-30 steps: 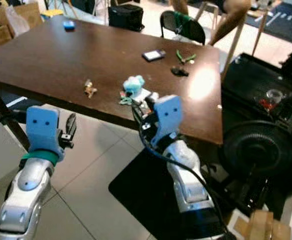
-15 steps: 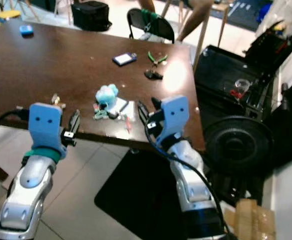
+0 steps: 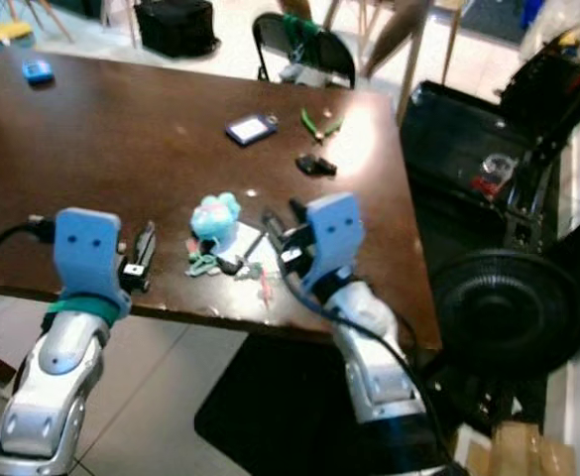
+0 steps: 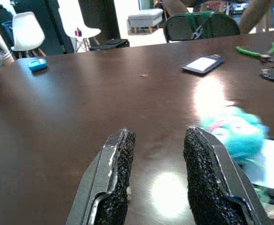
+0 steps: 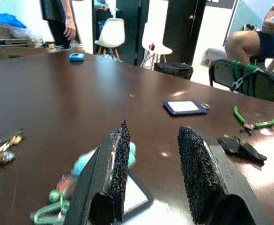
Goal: Hang keys on a hook
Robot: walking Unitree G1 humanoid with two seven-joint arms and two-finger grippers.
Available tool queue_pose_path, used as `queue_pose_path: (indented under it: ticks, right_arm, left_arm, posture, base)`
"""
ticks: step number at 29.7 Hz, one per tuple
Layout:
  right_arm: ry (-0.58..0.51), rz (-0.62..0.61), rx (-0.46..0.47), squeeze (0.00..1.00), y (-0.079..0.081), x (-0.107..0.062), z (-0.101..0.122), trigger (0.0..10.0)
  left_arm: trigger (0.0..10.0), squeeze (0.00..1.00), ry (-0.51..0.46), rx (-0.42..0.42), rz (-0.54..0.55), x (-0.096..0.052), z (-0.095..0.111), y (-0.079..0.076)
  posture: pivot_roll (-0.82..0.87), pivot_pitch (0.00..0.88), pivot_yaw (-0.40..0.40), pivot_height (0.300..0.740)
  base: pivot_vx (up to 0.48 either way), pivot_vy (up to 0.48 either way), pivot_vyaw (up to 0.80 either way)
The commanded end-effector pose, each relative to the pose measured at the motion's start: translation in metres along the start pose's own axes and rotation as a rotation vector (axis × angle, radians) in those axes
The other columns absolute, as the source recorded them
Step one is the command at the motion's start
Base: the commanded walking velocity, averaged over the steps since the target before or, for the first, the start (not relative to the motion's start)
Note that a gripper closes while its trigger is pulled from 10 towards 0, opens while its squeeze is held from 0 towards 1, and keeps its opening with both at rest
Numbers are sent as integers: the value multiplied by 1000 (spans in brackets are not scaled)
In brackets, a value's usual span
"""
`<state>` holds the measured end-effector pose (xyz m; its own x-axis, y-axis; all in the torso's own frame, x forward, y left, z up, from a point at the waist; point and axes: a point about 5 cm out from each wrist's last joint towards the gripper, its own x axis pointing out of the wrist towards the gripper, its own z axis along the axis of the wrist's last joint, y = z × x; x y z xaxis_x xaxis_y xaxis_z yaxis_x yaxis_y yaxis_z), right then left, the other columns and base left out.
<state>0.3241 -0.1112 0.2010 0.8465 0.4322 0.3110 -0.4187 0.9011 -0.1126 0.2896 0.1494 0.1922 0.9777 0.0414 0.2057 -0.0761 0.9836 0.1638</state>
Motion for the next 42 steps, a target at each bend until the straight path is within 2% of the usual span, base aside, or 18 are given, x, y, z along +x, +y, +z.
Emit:
queue_pose_path:
  ticks: [1, 11, 13, 14, 15, 16, 17, 23, 24, 25, 28, 29, 31, 32, 35, 37, 38, 42]
  right_arm:
    - [8, 12, 4, 0, 4, 1, -2, 10000]
    - [9, 13, 3, 0, 5, 0, -2, 10000]
    - [11, 24, -1, 0, 5, 0, -2, 10000]
    - [11, 24, -1, 0, 5, 0, -2, 10000]
    - [17, 33, -9, 0, 4, 0, -2, 10000]
    - [17, 33, -9, 0, 4, 0, -2, 10000]
    - [47, 62, -33, 0, 4, 0, -4, 10000]
    - [47, 62, -33, 0, 4, 0, -4, 10000]
    - [111, 115, -56, 0, 3, -1, -11, 10000]
    - [194, 240, -69, 0, 11, -5, -23, 10000]
    - [194, 240, -69, 0, 11, -5, -23, 10000]
    - [294, 371, -87, 0, 14, -14, -37, 10000]
    - [313, 361, -118, 0, 6, -18, -39, 10000]
    - [318, 309, -132, 0, -6, -19, -37, 10000]
    - [320, 277, -137, 0, -13, -19, -37, 10000]
    - [335, 201, -164, 0, -34, -24, -35, 10000]
    - [335, 201, -164, 0, -34, -24, -35, 10000]
    - [399, 91, -218, 0, -58, -35, -40, 10000]
  left_arm:
    - [10000, 0, 22, 4, -1, -2, -5, 1]
    - [10000, 0, 21, -6, -68, -3, 0, 1]
    - [10000, 0, 32, -24, -202, -9, 0, -9]
    - [10000, 0, 32, -24, -202, -9, 0, -9]
    - [10000, 0, 49, -20, -292, -13, -2, -16]
    - [10000, 0, 49, -20, -292, -13, -2, -16]
    - [10000, 0, 62, -8, -378, -17, -4, -22]
    - [10000, 0, 62, -8, -378, -17, -4, -22]
    - [10000, 0, 78, 7, -440, -21, -7, -26]
    - [10000, 0, 101, 22, -498, -25, -12, -31]
    - [10000, 0, 101, 22, -498, -25, -12, -31]
    - [10000, 0, 119, 34, -558, -29, -16, -37]
    - [10000, 0, 119, 39, -579, -31, -16, -39]
    - [10000, 0, 117, 33, -575, -29, -16, -41]
    - [10000, 0, 117, 27, -572, -28, -16, -41]
    - [10000, 0, 117, 10, -565, -24, -16, -44]
    - [10000, 0, 117, 10, -565, -24, -16, -44]
    - [10000, 0, 121, -4, -556, -21, -17, -48]
  posture:
    - [-22, 101, 24, 740]
    - [-22, 104, 25, 740]
    - [-20, 105, 26, 740]
    - [-20, 105, 26, 740]
    - [-20, 105, 26, 740]
    - [-20, 105, 26, 740]
    - [-20, 105, 27, 740]
    - [-20, 105, 27, 740]
    - [-20, 104, 27, 740]
    - [-22, 110, 26, 740]
    - [-22, 110, 26, 740]
    - [-31, 110, 34, 740]
    - [-31, 110, 34, 740]
    - [-47, 112, 46, 740]
    - [-51, 113, 48, 740]
    - [-61, 113, 54, 740]
    - [-61, 113, 54, 740]
    - [-75, 112, 64, 740]
  base:
    - [334, 0, 0]
    - [268, 0, 0]
    - [0, 0, 0]
    - [0, 0, 0]
    - [0, 0, 0]
    - [0, 0, 0]
    - [0, 0, 0]
    - [0, 0, 0]
    - [0, 0, 0]
    - [0, 0, 0]
    - [0, 0, 0]
    - [0, 0, 0]
    - [0, 0, 0]
    - [0, 0, 0]
    - [0, 0, 0]
    - [0, 0, 0]
    - [0, 0, 0]
    - [0, 0, 0]
